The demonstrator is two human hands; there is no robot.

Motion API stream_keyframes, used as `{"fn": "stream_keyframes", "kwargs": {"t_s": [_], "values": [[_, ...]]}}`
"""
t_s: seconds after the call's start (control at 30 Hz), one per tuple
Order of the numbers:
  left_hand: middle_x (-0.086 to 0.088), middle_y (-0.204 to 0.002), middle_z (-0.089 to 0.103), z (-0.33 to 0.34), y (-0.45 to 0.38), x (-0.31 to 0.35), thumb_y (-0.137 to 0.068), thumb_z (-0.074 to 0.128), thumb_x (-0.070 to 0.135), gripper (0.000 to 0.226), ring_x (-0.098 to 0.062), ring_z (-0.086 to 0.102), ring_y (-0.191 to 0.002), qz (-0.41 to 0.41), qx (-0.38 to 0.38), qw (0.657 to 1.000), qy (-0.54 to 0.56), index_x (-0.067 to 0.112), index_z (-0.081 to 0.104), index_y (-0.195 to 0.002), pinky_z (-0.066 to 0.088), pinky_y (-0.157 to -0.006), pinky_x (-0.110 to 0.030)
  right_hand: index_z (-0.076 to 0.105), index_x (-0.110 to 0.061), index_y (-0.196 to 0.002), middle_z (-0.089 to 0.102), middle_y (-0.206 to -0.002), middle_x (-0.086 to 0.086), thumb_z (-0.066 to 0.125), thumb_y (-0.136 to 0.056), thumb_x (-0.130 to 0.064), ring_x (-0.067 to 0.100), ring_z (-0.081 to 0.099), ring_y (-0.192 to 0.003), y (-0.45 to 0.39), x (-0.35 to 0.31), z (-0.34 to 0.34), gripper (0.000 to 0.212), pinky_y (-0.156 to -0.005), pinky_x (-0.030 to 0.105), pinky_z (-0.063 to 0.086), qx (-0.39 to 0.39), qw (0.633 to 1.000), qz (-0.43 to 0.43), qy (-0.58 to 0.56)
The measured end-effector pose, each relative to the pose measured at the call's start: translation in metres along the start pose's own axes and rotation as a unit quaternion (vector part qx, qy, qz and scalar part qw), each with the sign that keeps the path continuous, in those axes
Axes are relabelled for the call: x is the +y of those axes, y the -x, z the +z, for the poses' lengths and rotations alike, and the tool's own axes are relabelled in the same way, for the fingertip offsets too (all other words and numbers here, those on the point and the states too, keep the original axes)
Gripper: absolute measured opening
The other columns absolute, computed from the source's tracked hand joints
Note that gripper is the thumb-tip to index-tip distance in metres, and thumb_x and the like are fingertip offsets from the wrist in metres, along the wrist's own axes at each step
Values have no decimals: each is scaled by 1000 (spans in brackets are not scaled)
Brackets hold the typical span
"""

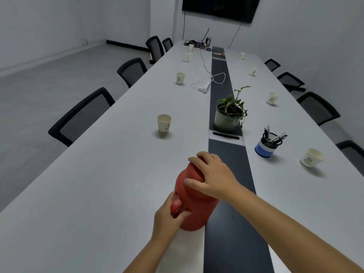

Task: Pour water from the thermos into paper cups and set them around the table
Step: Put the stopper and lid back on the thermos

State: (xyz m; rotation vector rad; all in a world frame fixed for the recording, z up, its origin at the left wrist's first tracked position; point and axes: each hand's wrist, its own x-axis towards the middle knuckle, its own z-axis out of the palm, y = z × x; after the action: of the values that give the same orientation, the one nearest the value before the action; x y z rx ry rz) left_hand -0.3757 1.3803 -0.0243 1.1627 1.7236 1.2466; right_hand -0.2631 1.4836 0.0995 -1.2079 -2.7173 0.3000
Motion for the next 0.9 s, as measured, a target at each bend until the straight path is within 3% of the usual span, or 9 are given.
{"fn": "stream_keyframes", "kwargs": {"t_s": [0.1, 0.17, 0.3, 0.37, 0.47, 0.53, 0.63, 0.77, 0.9], "values": [[17, -104, 59, -6, 2, -1, -83, 62, 20, 41, -1, 56, -94, 12, -25, 999, -19, 37, 41, -115, 43, -75, -6, 30, -37, -133, 33, -136, -15, 49, -66, -61, 2, 33, -122, 16, 19, -8, 73, -96, 17, 27, -17, 974, 22, -226], [5, -105, 60, -9, 5, -2, -91, 51, 17, 22, -12, 58, -97, 24, -28, 999, -38, 23, 48, -112, 48, -82, -20, 21, -44, -127, 32, -130, -24, 56, -55, -62, -7, 36, -116, 34, 37, 0, 83, -93, 11, 30, -3, 943, 75, -324], [2, -93, 58, -10, 9, -3, -94, 44, 17, 9, -15, 59, -88, 8, -49, 997, -60, 26, 44, -94, 50, -80, -28, 14, -46, -127, 32, -137, -15, 68, -44, -52, 5, 35, -124, 59, 65, 45, 100, -100, 23, 32, -78, 919, 150, -355], [-2, -91, 58, -13, 4, -2, -94, 44, 17, 13, -14, 57, -84, 7, -73, 994, -81, 27, 39, -88, 46, -76, -26, 12, -56, -119, 33, -129, -23, 77, -47, -39, 7, 35, -123, 55, 69, 66, 98, -99, 24, 32, -133, 905, 150, -375], [-8, -88, 58, -16, -3, -2, -94, 44, 17, 19, -23, 59, -83, -2, -109, 990, -94, 25, 35, -79, 45, -74, -30, 8, -45, -118, 36, -122, -16, 85, -51, -11, 10, 40, -118, 39, 75, 86, 107, -84, 4, 35, -148, 890, 164, -399], [-8, -81, 56, -17, -6, -4, -92, 47, 17, 22, -26, 58, -79, -13, -111, 990, -87, 22, 36, -74, 44, -69, -31, 5, -44, -119, 35, -126, -10, 86, -46, -10, 7, 40, -115, 32, 80, 96, 114, -75, -4, 36, -133, 887, 158, -414], [-13, -72, 53, -14, -8, -6, -88, 54, 14, 23, -21, 50, -70, -26, -74, 996, -47, 12, 39, -70, 41, -63, -33, 7, -47, -120, 35, -131, -10, 83, -39, -17, 7, 40, -118, 30, 83, 104, 116, -80, -1, 38, -105, 888, 140, -425], [-11, -58, 44, -4, -1, -7, -70, 52, 18, 26, -23, 48, -61, -37, 37, 998, 23, -5, 43, -64, 46, -67, -60, 15, -54, -118, 40, -129, -15, 83, -37, -18, 3, 44, -117, 33, 79, 108, 112, -87, 11, 43, -82, 879, 120, -454], [4, -45, 35, 4, 16, -3, -64, 49, 9, 12, -16, 36, -50, -20, 153, 987, 43, 5, 40, -57, 47, -58, -61, 18, -53, -120, 43, -129, -11, 81, -32, -23, 4, 46, -117, 45, 72, 106, 112, -85, 10, 45, -71, 878, 91, -465]]}}
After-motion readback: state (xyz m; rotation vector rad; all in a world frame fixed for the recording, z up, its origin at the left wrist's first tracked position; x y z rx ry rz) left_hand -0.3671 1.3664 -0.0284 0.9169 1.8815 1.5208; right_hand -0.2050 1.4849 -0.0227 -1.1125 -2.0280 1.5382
